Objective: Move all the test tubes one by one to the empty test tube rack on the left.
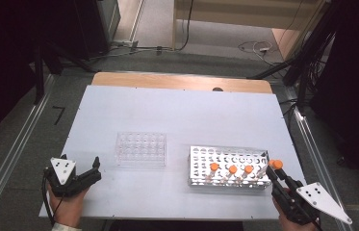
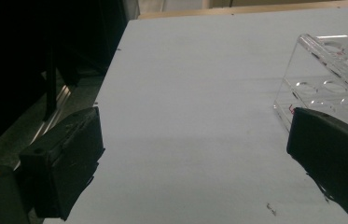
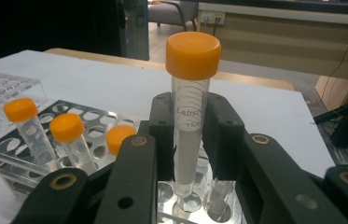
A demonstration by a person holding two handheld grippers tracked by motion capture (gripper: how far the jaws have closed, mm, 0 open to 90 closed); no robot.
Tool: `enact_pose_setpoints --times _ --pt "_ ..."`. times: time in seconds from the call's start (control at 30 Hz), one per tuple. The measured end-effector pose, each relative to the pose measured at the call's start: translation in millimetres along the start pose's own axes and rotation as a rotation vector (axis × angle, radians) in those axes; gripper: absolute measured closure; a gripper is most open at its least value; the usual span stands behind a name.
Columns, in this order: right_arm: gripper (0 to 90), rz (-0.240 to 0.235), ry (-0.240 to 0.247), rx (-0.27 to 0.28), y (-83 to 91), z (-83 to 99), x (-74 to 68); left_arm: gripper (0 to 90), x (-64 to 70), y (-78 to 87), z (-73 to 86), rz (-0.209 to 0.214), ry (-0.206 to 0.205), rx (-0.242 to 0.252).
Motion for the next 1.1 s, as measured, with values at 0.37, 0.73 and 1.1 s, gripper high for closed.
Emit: enact_pose_setpoints --times 0.37,0.73,1.1 --pt "72.3 -0.031 -0.018 0.05 1.6 -27.1 -1.3 4.5 9.8 3.6 -4.4 0.031 -0.014 0.021" --pt "72.3 -0.093 0.025 0.069 -13.3 -47.9 -26.9 4.5 16.2 8.8 -7.8 0.052 -0.018 0.045" --pt "72.4 -0.178 0.066 0.07 -27.7 -59.2 -62.1 4.5 22.3 11.6 -8.8 0.076 -0.028 0.052"
Point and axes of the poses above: each handheld gripper's, and its own axes: y roughly backward along the jaws, z roughly out of its underside, x roughly to its right, the point moved 5 cm from there along -y, roughly forward along the jaws, and after that the axes turned 8 degrees about -x, right-handed, at the moved point
